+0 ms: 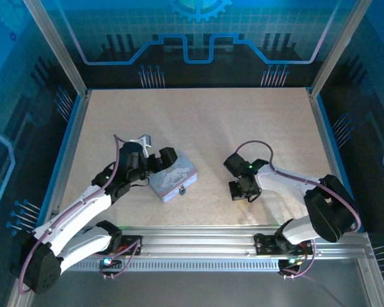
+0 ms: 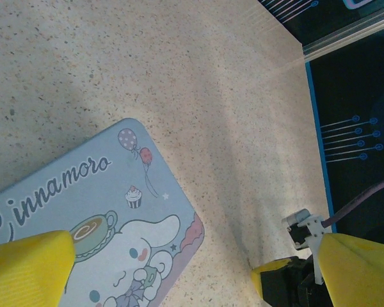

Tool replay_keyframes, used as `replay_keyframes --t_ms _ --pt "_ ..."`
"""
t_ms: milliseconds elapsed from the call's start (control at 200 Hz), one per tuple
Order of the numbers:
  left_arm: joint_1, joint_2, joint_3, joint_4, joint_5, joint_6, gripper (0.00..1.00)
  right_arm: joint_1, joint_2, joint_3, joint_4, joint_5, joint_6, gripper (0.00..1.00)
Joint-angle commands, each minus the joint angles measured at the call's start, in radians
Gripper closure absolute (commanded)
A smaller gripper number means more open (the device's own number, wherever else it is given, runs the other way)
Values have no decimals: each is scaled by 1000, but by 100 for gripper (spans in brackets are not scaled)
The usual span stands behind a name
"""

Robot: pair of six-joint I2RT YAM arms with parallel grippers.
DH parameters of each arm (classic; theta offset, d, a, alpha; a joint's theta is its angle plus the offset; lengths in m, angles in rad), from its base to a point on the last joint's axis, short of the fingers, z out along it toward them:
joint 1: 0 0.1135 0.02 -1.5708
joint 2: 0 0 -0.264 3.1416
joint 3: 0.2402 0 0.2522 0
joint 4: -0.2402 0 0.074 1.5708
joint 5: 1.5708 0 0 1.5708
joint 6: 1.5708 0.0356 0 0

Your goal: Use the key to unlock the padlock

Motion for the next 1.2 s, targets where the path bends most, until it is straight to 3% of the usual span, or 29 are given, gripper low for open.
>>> replay_keyframes --t_ms 0,260,545,675,935,1196 --pt "8 -3 50 10 79 -51 2 7 -76 -18 78 -50 -31 100" --pt "11 44 115 4 208 -170 8 16 -211 -16 319 -160 -173 100" --pt "1 65 147 27 290 -256 28 67 -293 -13 554 -172 -373 100" --pt "-14 82 157 35 308 -259 31 73 -294 -19 619 -223 -387 100" --pt "-56 127 216 -24 283 -375 31 229 -290 -20 674 72 -597 100" --pt "-104 173 275 -108 213 -469 49 351 -212 39 695 325 -854 100"
